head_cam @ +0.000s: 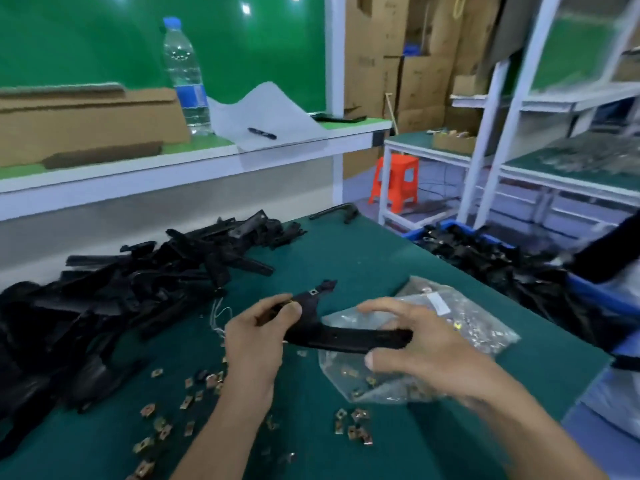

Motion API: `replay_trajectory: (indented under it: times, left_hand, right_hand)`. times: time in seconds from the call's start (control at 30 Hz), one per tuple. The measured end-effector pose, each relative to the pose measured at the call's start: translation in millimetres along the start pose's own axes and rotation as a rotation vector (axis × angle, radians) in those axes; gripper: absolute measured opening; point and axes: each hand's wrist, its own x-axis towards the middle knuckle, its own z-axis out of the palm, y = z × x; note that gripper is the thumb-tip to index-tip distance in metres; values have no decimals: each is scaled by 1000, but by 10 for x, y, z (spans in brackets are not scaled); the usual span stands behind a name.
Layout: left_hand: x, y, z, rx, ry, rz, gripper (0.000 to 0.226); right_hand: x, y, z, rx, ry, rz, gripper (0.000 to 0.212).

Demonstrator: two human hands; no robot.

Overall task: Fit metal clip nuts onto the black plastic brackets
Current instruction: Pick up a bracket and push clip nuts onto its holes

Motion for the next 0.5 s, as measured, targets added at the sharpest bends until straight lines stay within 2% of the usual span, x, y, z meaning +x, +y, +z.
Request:
replay_trajectory:
  times: [0.07, 0.13, 0.2, 0.3, 0.37, 0.43, 0.5]
  left_hand:
    - [23, 26, 517, -58, -111, -65, 16]
    - [32, 30, 1015, -81, -251, -122, 12]
    - [7, -12, 1517, -58, -379, -149, 14]
    - [18, -89, 2222, 142, -512, -101, 17]
    - [119, 2, 2630, 147, -649, -145, 41]
    - [236, 189, 2943, 80, -790, -287, 76]
    - [333, 317, 3119, 125, -834, -323, 90]
  right_hand:
    - [-199, 254, -174, 386, 135, 57, 45]
    - [-323, 522, -327, 686, 343, 130, 30]
    - [-446, 791, -510, 894, 537, 177, 21]
    - [-502, 1085, -865, 1066, 709, 254, 13]
    - [-357, 1181, -1263, 1210, 787, 281, 6]
    - [-89, 1213, -1748, 1369, 871, 227, 6]
    - [195, 1260, -2081, 1457, 953, 220, 11]
